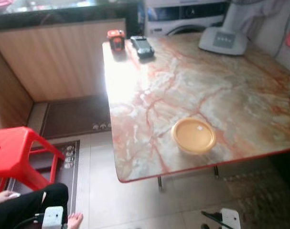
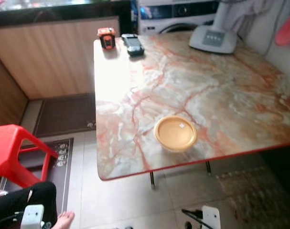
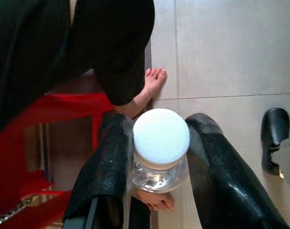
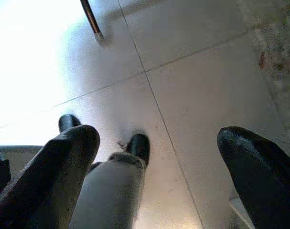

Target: Restocking fridge

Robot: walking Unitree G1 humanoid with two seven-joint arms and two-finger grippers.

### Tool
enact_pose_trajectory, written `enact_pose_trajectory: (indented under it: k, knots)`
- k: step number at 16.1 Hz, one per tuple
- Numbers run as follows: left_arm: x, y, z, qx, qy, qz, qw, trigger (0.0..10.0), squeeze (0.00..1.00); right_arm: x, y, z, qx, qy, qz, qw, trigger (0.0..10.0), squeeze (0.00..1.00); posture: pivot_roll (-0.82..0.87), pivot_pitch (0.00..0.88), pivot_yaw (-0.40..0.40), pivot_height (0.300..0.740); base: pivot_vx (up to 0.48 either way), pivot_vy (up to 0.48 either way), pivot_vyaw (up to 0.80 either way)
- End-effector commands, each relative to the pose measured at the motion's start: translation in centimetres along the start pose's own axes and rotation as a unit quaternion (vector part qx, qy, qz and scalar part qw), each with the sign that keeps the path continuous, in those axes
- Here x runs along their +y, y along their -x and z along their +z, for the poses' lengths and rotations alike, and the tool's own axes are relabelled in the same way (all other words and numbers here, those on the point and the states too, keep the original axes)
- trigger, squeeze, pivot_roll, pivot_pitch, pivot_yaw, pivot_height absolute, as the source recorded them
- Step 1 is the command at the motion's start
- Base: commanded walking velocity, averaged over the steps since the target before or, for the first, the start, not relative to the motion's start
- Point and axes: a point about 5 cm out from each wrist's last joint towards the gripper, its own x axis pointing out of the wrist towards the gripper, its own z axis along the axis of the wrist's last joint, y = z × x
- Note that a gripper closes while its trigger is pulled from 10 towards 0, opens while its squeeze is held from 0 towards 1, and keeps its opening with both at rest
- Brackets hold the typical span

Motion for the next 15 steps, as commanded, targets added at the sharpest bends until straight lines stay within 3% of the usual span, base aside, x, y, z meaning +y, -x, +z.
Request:
enact_pose_trajectory:
  k: [1, 7, 15]
  knots:
    - [0.15, 0.12, -0.51, 0.009, 0.008, 0.004, 1.0, 10.0, 0.0, -0.09, 0.1, -0.67, 0.012, -0.005, -0.004, 1.0, 10.0, 0.0, 0.16, 0.075, 0.05, 0.74, 0.0, 0.0, 0.0]
    - [0.42, 0.02, -0.34, 0.016, 0.011, 0.012, 1.0, 10.0, 0.0, 0.11, 0.01, -0.51, 0.012, -0.018, -0.012, 1.0, 10.0, 0.0, 0.13, 0.048, 0.067, 0.74, 0.0, 0.0, -0.16]
    - [-0.1, 0.08, -0.64, 0.022, 0.02, 0.011, 0.999, 10.0, 0.0, 0.41, -0.01, -0.62, 0.017, -0.006, -0.002, 1.0, 10.0, 0.0, 0.16, 0.064, 0.054, 0.74, 0.0, 0.0, -0.78]
